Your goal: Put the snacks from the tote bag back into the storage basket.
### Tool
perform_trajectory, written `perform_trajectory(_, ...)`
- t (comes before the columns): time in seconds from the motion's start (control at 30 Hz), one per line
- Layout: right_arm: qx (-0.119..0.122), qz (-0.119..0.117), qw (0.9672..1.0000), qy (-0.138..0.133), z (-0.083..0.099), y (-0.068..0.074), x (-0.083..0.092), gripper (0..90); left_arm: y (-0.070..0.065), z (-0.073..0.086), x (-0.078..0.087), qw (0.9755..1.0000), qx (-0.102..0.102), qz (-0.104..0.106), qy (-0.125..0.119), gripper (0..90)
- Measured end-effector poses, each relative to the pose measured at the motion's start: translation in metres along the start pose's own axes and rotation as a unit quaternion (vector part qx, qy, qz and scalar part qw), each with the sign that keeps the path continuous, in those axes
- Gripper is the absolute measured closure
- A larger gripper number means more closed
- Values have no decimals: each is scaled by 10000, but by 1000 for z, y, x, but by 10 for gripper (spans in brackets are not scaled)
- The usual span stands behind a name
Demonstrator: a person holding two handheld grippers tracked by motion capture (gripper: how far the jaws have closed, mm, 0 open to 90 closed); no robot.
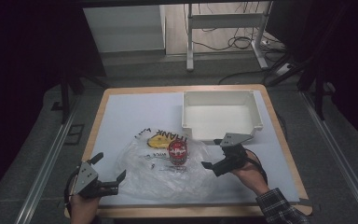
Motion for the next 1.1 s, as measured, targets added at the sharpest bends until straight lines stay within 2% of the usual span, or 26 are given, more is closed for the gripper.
perform_trajectory(0.2,40,-57,9999,89,-1,1,-6,2,0,0,0,10000,-5,8,-6,0)
perform_trajectory(0.53,-91,-185,9996,171,-4,2,-15,2,0,0,0,10000,-13,9,-9,0)
perform_trajectory(0.97,-44,-184,9992,355,-5,4,-29,2,-1,0,0,10000,-29,13,0,0)
perform_trajectory(1.1,-108,-183,9990,382,-7,4,-32,2,-1,0,0,10000,-30,16,2,0)
Point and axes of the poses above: each handheld gripper's, and its own axes: x roughly backward along the jaws, z roughly out of its underside, y roughly to its left, the point moved 9 cm from there along -x, roughly forward along the jaws, and after that the axes turned 6 degrees about x, right-handed, at the moved point
